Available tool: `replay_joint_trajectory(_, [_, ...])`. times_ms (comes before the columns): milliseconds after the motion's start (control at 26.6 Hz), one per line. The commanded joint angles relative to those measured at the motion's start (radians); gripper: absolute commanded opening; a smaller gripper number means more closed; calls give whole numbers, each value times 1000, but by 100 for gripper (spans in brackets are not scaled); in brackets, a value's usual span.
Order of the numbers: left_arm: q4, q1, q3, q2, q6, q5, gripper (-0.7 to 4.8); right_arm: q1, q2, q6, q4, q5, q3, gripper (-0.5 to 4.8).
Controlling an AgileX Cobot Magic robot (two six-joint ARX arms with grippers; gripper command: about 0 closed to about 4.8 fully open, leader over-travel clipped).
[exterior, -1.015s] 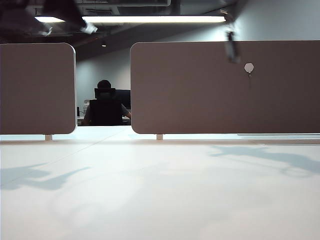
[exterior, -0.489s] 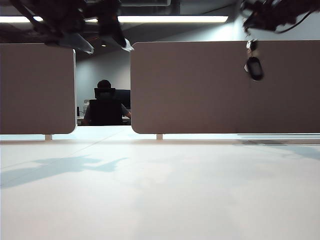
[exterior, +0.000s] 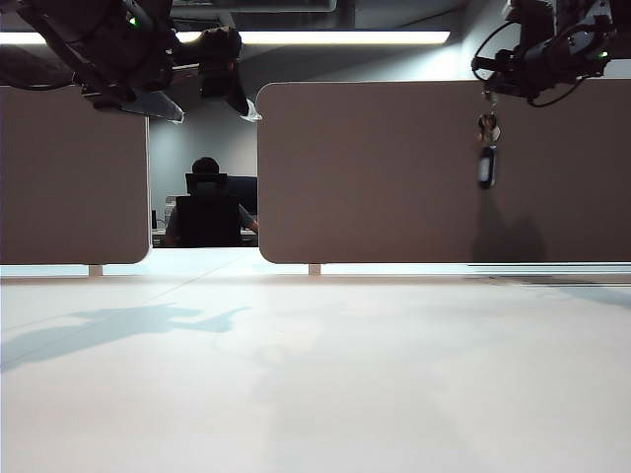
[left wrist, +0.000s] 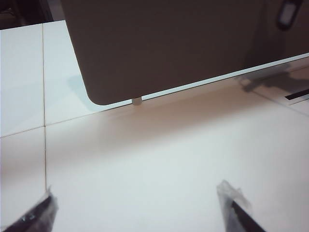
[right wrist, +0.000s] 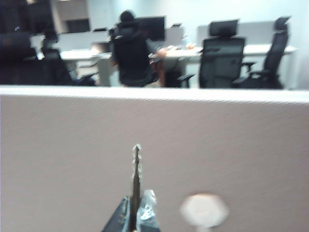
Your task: Hang the bunch of keys on the hook.
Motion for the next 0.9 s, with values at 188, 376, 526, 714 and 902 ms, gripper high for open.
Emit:
replay_joint_trajectory(188, [17, 24, 5, -1, -14, -3, 467, -42, 45, -1, 24, 39, 71, -2])
replay_joint_trajectory(376, [10, 23, 5, -1, -17, -3, 467, -50, 57, -1, 31, 0, 71, -2])
replay_joint_trajectory(526, [10, 23, 5, -1, -37, -3, 467, -48, 70, 0, 66, -11, 72, -2])
replay_joint_trajectory(714, [13, 23, 5, -1, -52, -3, 467, -48, 110, 5, 76, -16, 105, -2])
replay_joint_trajectory(902, [15, 22, 5, -1, -52, -3, 467, -40, 159, 19, 74, -15, 146, -2])
